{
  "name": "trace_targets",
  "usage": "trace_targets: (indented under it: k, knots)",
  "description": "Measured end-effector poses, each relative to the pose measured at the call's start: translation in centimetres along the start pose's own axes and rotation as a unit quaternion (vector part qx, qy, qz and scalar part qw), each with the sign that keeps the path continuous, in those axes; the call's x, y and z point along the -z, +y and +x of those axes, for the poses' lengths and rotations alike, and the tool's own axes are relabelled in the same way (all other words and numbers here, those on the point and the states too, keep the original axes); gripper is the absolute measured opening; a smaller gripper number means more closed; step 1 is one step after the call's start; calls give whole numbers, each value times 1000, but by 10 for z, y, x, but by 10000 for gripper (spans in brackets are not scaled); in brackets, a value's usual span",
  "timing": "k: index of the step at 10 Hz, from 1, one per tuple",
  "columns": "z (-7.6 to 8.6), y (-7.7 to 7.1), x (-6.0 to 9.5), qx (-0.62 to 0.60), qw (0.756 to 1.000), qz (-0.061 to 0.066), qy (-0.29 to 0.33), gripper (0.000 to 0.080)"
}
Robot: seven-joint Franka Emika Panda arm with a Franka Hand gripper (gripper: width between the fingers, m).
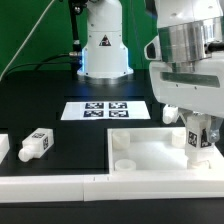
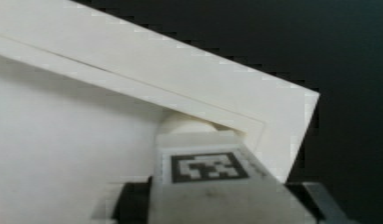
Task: Assemble one leg
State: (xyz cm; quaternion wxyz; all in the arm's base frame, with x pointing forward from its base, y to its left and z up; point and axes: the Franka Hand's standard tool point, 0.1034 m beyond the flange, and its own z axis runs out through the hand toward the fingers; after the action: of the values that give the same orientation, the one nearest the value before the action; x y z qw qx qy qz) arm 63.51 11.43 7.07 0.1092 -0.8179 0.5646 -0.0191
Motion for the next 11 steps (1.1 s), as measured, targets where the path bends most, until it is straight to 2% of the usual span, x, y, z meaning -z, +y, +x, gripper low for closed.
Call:
trace_targets:
  k: [1, 3, 4, 8, 9, 11]
  knots:
    - [0, 0, 1, 26, 1000, -1, 1, 363]
    - [-1, -6, 5, 202, 979, -9, 3, 621]
    - [-2, -7, 5, 272, 962, -11, 2, 621]
    - [-2, -6, 5, 395, 919, -12, 0, 648]
    - [-1, -6, 5, 451, 893, -15, 2, 649]
    - [0, -6, 5, 566, 824, -24, 7, 649]
